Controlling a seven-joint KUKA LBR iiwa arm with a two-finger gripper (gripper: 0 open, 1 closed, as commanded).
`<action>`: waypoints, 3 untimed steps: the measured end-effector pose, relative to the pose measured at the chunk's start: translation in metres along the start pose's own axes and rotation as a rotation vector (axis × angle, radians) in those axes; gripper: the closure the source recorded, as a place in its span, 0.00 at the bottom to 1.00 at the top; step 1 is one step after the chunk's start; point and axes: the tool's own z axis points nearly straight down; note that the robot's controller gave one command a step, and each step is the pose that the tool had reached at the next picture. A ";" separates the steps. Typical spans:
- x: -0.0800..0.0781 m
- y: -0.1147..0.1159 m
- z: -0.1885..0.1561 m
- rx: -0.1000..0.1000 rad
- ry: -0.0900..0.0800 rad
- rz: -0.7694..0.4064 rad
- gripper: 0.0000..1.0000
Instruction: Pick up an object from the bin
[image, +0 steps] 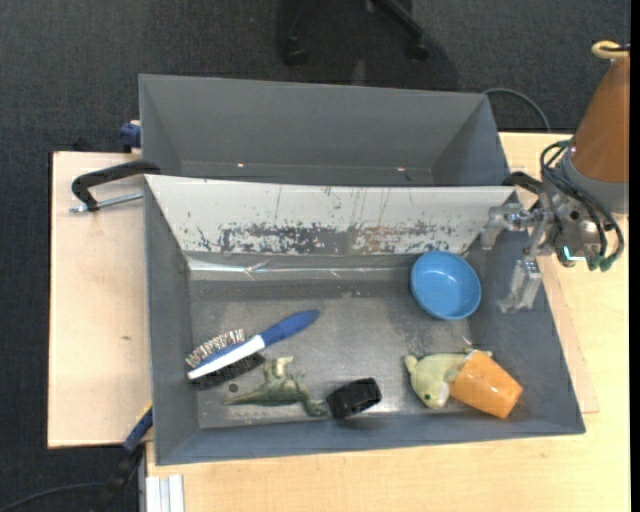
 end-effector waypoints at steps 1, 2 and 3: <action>-0.010 0.030 0.110 -0.003 0.002 0.142 0.00; -0.009 0.012 0.177 -0.002 0.002 0.214 0.00; -0.011 0.012 0.173 0.001 -0.005 0.212 1.00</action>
Offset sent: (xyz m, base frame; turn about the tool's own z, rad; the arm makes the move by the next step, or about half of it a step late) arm 0.0100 0.0278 -0.1068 0.1433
